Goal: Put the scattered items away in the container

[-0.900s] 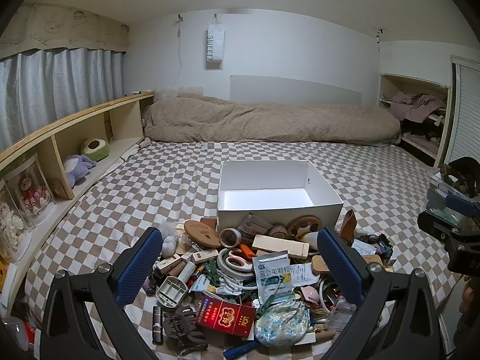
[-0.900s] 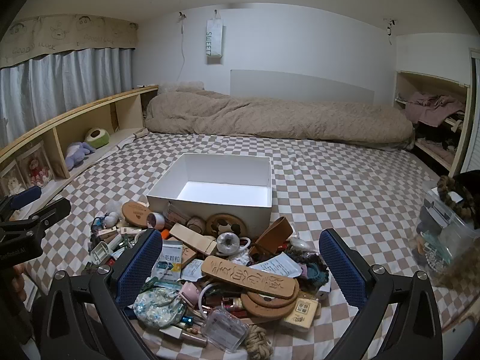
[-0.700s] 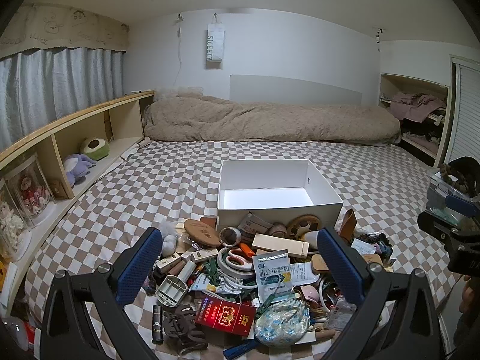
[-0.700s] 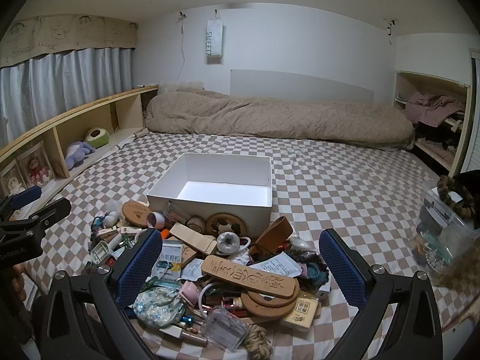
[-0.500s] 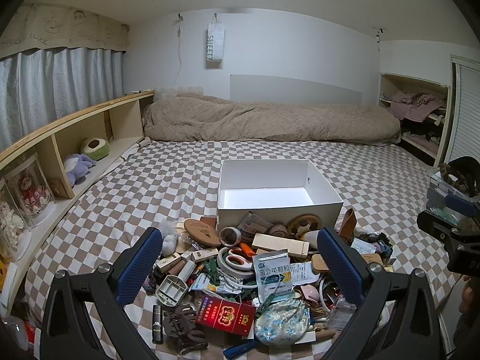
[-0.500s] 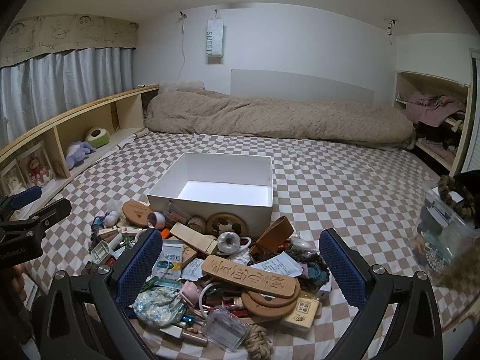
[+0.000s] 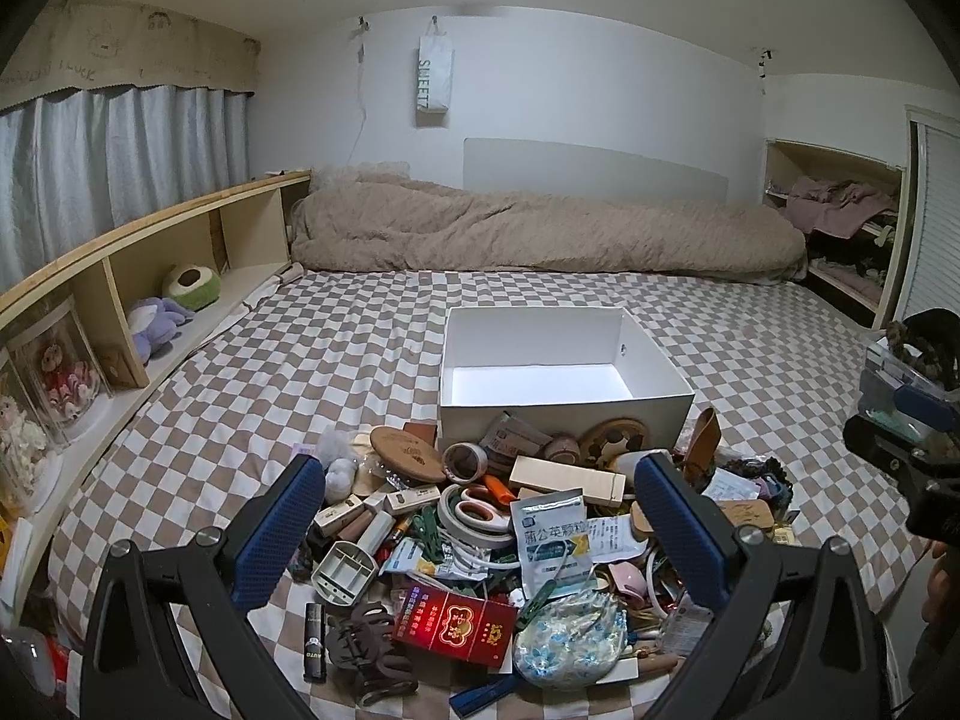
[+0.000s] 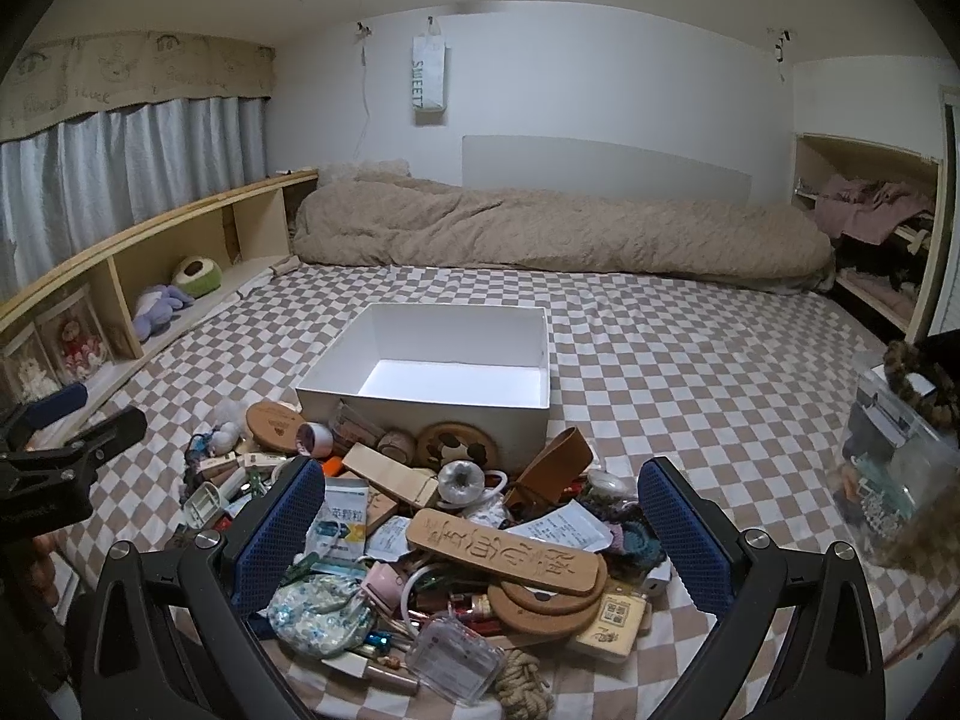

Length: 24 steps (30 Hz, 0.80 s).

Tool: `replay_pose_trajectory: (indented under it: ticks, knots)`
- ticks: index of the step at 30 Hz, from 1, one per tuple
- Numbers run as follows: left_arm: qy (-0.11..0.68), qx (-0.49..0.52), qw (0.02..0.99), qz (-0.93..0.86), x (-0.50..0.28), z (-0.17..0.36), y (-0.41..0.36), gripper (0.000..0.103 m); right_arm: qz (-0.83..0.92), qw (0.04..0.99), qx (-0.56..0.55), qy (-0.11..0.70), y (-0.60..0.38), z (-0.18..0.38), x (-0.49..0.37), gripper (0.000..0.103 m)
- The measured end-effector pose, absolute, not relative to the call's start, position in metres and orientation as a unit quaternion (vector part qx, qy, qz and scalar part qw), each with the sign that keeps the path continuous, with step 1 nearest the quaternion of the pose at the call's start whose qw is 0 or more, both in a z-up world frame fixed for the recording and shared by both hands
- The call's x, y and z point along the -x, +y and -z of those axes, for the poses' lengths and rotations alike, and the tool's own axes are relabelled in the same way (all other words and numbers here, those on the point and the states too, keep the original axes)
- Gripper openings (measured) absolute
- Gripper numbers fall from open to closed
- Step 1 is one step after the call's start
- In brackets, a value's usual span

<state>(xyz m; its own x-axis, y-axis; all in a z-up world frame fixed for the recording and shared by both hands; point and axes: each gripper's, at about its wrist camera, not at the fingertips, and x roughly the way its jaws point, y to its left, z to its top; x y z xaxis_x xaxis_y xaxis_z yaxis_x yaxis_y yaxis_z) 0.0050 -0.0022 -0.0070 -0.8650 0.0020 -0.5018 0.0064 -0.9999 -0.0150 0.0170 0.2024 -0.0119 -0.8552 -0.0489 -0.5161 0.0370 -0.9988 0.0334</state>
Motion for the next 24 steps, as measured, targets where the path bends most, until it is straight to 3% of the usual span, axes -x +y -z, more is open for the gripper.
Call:
replay_pose_trajectory:
  ticks: [24]
  knots:
    - [0.076,-0.267,0.046,0.96,0.016,0.032,-0.083,0.103,0.947,-0.023,-0.309,-0.086,0.249,0.048,0.011,0.103]
